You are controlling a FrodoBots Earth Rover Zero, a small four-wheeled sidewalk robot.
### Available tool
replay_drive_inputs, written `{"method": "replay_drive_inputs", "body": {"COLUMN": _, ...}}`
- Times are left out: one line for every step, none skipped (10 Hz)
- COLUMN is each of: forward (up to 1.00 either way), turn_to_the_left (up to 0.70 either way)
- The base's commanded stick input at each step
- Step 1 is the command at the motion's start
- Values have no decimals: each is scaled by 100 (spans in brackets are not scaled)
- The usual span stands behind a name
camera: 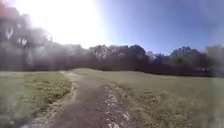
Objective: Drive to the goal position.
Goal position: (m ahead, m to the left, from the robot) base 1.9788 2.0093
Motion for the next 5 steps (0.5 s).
{"method": "replay_drive_inputs", "body": {"forward": 50, "turn_to_the_left": 0}}
{"method": "replay_drive_inputs", "body": {"forward": 50, "turn_to_the_left": 0}}
{"method": "replay_drive_inputs", "body": {"forward": 50, "turn_to_the_left": 0}}
{"method": "replay_drive_inputs", "body": {"forward": 50, "turn_to_the_left": 0}}
{"method": "replay_drive_inputs", "body": {"forward": 50, "turn_to_the_left": 0}}
